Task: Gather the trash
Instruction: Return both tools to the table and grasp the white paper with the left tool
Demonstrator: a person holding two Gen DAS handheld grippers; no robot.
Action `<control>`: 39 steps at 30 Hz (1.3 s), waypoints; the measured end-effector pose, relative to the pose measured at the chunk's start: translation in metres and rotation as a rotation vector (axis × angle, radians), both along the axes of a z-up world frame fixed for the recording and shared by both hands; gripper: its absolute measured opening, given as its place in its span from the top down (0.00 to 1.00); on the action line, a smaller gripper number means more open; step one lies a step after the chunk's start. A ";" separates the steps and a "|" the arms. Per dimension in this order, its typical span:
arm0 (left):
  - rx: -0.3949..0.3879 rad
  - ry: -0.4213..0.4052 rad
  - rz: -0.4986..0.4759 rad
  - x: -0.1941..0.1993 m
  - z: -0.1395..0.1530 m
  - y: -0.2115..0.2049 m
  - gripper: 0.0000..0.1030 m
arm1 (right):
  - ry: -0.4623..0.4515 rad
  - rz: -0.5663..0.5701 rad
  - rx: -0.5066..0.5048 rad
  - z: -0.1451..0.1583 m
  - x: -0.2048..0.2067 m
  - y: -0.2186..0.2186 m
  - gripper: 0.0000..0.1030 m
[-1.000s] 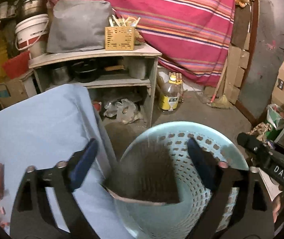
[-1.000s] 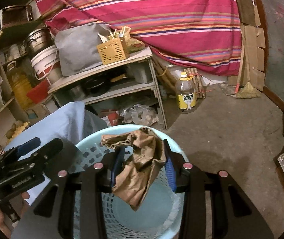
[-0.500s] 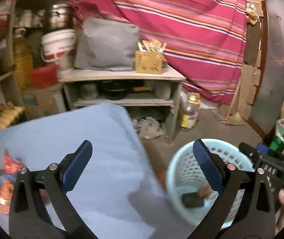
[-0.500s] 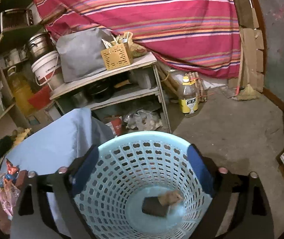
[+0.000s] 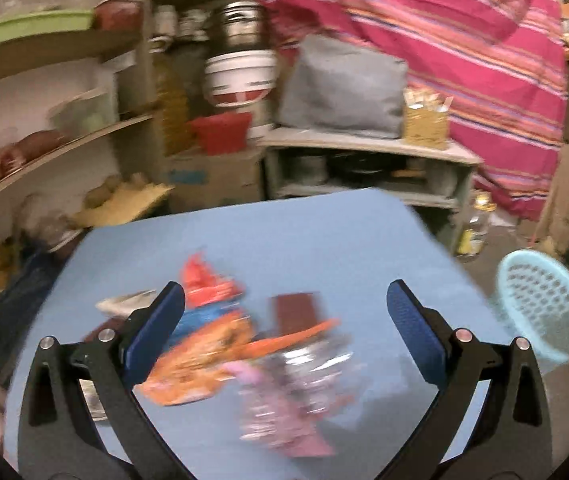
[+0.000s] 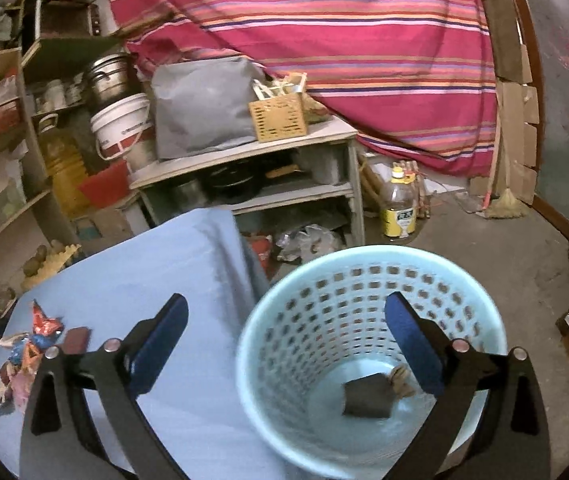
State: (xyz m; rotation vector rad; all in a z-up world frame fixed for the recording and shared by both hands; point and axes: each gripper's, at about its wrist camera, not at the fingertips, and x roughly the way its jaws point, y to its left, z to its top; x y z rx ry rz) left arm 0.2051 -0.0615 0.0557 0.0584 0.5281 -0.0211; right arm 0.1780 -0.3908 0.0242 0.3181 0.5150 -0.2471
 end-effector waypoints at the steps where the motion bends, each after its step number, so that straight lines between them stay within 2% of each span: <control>1: 0.005 0.000 0.020 -0.001 -0.004 0.011 0.05 | -0.006 0.008 -0.003 0.002 0.000 0.012 0.06; 4: 0.002 0.008 0.098 0.000 -0.018 0.051 0.05 | -0.019 0.049 -0.011 0.005 0.002 0.037 0.06; 8: -0.060 0.074 0.125 0.008 -0.035 0.087 0.05 | 0.021 0.126 -0.043 -0.003 0.011 0.078 0.06; 12: -0.015 0.089 0.158 0.009 -0.049 0.111 0.05 | 0.059 0.195 -0.006 -0.006 0.021 0.109 0.06; 15: -0.020 0.098 0.162 0.010 -0.054 0.123 0.05 | 0.073 0.231 -0.056 -0.007 0.027 0.141 0.06; 20: -0.084 0.137 0.151 0.012 -0.058 0.135 0.05 | 0.119 0.294 -0.135 -0.019 0.035 0.180 0.06; 27: -0.028 0.170 0.139 0.018 -0.066 0.134 0.05 | 0.150 0.272 -0.153 -0.026 0.039 0.177 0.06; 33: -0.012 0.208 0.167 0.031 -0.079 0.167 0.05 | 0.181 0.258 -0.114 -0.035 0.044 0.162 0.06; 39: -0.097 0.224 0.205 0.043 -0.082 0.206 0.05 | 0.206 0.247 -0.083 -0.042 0.054 0.155 0.06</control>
